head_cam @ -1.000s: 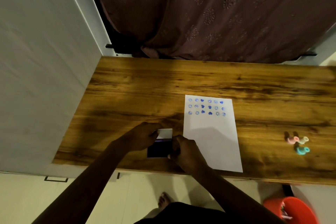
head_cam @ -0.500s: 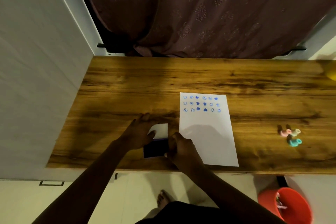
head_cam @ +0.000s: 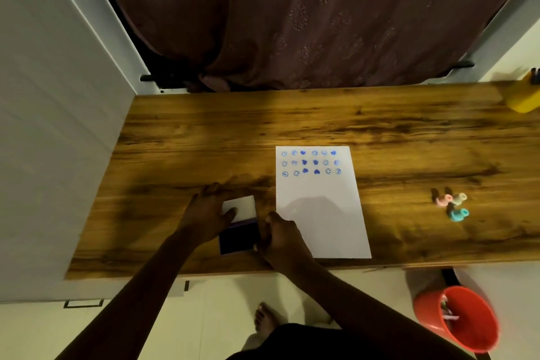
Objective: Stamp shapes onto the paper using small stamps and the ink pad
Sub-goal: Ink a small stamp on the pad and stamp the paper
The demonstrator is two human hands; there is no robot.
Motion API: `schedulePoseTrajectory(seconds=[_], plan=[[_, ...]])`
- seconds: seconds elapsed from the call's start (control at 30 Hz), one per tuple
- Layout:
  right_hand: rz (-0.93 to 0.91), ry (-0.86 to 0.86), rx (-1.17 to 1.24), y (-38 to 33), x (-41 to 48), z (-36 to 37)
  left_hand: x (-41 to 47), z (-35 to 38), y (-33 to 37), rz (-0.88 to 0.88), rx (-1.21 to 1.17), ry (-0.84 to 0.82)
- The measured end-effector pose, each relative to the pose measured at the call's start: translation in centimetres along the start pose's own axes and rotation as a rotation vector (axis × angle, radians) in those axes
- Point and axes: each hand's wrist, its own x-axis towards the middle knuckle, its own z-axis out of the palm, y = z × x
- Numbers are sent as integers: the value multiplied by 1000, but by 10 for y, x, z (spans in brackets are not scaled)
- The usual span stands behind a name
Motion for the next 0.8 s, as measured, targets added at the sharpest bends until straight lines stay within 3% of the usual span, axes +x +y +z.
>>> schedulePoseTrajectory(seconds=[0.4, 0.6, 0.73, 0.8], plan=[[-4, 176, 120, 39, -28, -126, 11, 8, 147, 197, -134, 171], [-49, 280, 59, 97, -56, -209, 30, 33, 232, 244, -274, 122], [-30, 375, -147, 145, -64, -258, 41, 52, 280, 282, -322, 50], [21, 342, -289, 169, -65, -280, 44, 59, 298, 274, -353, 3]])
